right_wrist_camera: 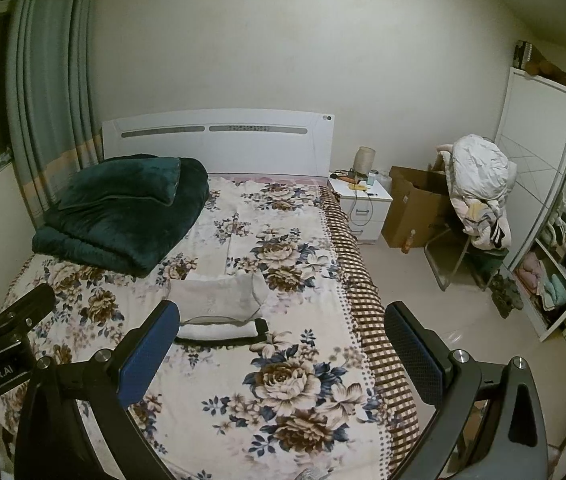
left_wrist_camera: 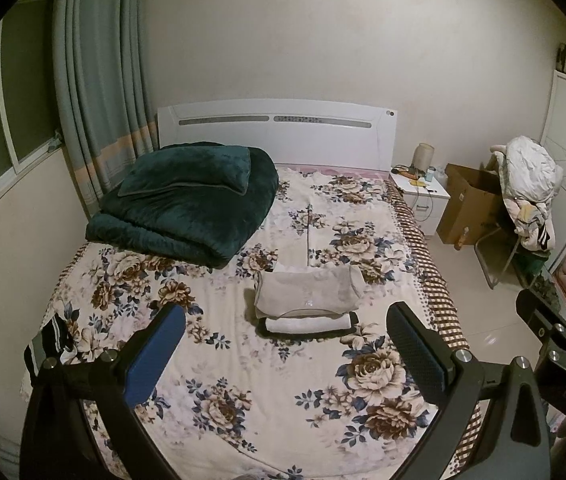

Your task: Fold small clothes

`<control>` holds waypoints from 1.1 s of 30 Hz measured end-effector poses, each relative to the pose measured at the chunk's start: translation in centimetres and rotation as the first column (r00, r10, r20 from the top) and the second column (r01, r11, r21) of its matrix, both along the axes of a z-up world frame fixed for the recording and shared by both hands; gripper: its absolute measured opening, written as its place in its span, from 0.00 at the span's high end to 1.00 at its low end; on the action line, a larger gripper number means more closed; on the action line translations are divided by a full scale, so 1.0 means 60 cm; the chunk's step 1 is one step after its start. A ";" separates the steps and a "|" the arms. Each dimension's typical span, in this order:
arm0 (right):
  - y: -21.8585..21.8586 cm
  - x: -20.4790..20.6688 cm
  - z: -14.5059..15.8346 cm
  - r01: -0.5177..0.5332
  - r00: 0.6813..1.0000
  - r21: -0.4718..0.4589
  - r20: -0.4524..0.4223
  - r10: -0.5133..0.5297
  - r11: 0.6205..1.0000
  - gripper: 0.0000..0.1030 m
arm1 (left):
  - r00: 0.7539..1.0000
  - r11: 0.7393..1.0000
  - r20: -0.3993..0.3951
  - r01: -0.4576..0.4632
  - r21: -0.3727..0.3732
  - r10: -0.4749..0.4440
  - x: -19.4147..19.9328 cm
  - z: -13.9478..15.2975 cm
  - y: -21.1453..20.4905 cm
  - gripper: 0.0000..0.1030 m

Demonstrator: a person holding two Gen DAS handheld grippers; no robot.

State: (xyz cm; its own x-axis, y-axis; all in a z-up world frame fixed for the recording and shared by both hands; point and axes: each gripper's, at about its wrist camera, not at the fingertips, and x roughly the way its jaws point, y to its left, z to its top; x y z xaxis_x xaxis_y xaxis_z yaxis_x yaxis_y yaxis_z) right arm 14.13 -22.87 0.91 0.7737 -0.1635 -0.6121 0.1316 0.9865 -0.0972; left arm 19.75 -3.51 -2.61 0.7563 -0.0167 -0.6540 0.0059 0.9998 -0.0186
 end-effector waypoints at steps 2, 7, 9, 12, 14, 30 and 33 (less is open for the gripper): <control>0.000 0.000 -0.001 0.000 1.000 0.002 0.001 0.000 1.000 0.00 | 1.000 1.000 0.000 0.000 0.000 0.000 0.000 0.000 0.000 0.00; -0.002 0.002 -0.004 -0.002 1.000 0.005 -0.002 0.002 1.000 0.00 | 1.000 1.000 -0.001 -0.002 0.002 0.002 0.000 0.001 0.000 0.00; -0.003 0.002 -0.004 -0.003 1.000 0.008 -0.001 0.003 1.000 0.00 | 1.000 1.000 -0.001 0.000 -0.001 0.000 0.000 0.002 0.000 0.00; -0.003 0.002 -0.004 -0.003 1.000 0.008 0.000 0.003 1.000 0.00 | 1.000 1.000 0.001 -0.003 0.004 0.003 0.002 0.006 -0.005 0.00; -0.004 0.003 -0.003 -0.005 1.000 0.007 -0.001 0.005 1.000 0.00 | 1.000 1.000 0.002 -0.003 0.006 0.003 0.003 0.006 -0.005 0.00; -0.003 0.002 -0.006 -0.007 1.000 0.013 -0.002 0.007 1.000 0.00 | 1.000 1.000 0.002 -0.004 0.007 0.004 0.000 0.008 -0.006 0.00; -0.004 0.001 -0.006 -0.007 1.000 0.015 -0.002 0.007 1.000 0.00 | 1.000 1.000 0.003 -0.006 0.007 0.006 0.000 0.009 -0.007 0.00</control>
State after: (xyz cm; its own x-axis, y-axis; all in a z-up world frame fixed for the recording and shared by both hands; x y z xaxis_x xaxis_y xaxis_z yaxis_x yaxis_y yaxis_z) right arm 14.21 -23.10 0.56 0.7734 -0.1485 -0.6163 0.1242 0.9888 -0.0825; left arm 19.73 -3.93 -2.10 0.7584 -0.0079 -0.6518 0.0005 0.9999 -0.0115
